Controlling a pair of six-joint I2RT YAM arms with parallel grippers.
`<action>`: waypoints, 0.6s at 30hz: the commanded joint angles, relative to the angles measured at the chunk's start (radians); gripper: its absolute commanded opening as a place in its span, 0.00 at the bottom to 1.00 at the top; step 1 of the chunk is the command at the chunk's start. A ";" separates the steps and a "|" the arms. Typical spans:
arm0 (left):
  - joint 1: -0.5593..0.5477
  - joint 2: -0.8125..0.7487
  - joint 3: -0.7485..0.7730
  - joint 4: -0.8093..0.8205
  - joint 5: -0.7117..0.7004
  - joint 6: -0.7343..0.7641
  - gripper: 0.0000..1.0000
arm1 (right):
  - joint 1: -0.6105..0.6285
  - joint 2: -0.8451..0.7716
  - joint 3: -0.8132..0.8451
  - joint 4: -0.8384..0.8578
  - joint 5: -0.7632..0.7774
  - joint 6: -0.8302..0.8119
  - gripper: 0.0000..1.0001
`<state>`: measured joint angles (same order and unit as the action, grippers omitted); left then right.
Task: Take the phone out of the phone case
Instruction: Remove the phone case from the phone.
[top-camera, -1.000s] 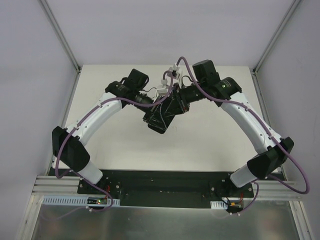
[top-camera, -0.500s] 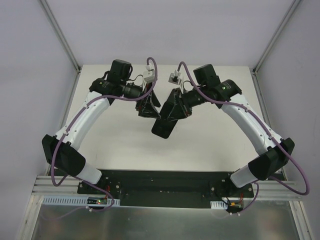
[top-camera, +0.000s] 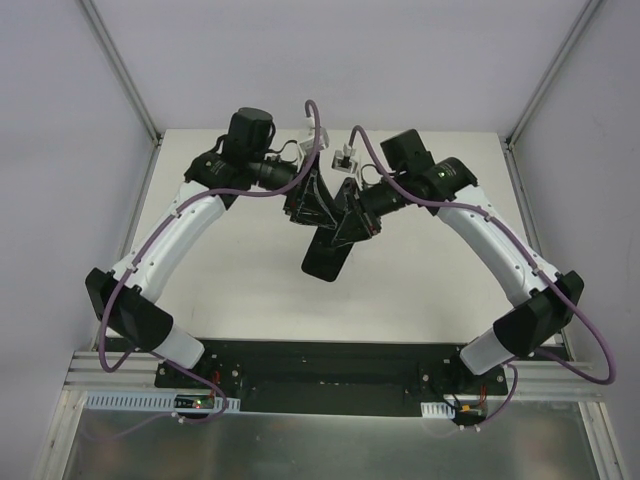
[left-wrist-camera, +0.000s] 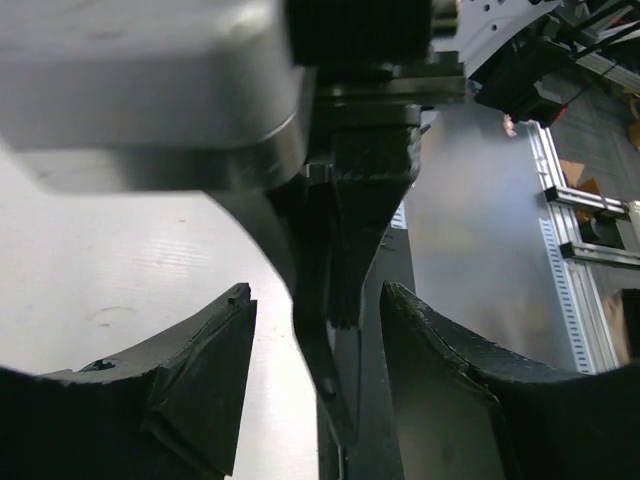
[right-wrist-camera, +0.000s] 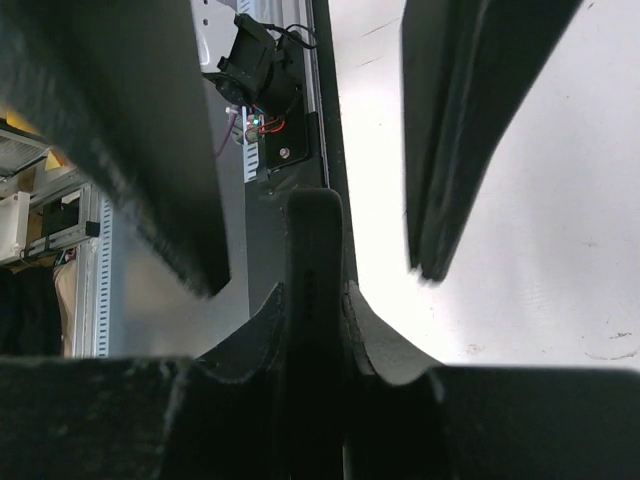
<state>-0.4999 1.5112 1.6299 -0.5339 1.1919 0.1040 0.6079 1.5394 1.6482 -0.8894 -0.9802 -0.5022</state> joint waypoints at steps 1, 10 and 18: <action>-0.034 0.009 0.018 0.034 -0.009 -0.052 0.51 | 0.010 0.005 0.068 0.021 -0.038 -0.002 0.00; -0.052 0.040 0.008 0.041 -0.025 -0.078 0.00 | 0.013 -0.002 0.045 0.059 0.006 0.022 0.00; 0.024 0.003 0.021 0.084 -0.100 -0.150 0.00 | -0.036 -0.062 -0.060 0.210 0.077 0.151 0.55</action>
<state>-0.5228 1.5475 1.6299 -0.5259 1.1416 0.0257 0.6018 1.5410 1.6146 -0.8352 -0.9165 -0.4606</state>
